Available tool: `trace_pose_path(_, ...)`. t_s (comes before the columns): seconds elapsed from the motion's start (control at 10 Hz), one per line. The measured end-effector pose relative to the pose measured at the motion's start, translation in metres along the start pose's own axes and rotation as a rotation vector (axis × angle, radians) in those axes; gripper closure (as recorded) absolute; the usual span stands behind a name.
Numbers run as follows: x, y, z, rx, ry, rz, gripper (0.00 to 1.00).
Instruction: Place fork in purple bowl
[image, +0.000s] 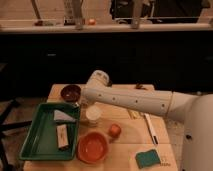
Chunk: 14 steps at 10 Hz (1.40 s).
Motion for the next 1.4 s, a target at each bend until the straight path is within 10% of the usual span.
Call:
trace_pose_path(0.5, -0.002, -0.001, 0.001, 0.001, -0.004, -0.002, 1.00)
trace_pose_path(1.0, -0.021, -0.041, 0.016, 0.124, -0.067, -0.018, 1.00)
trace_pose_path(1.4, -0.036, -0.074, 0.034, 0.143, -0.107, -0.061, 1.00)
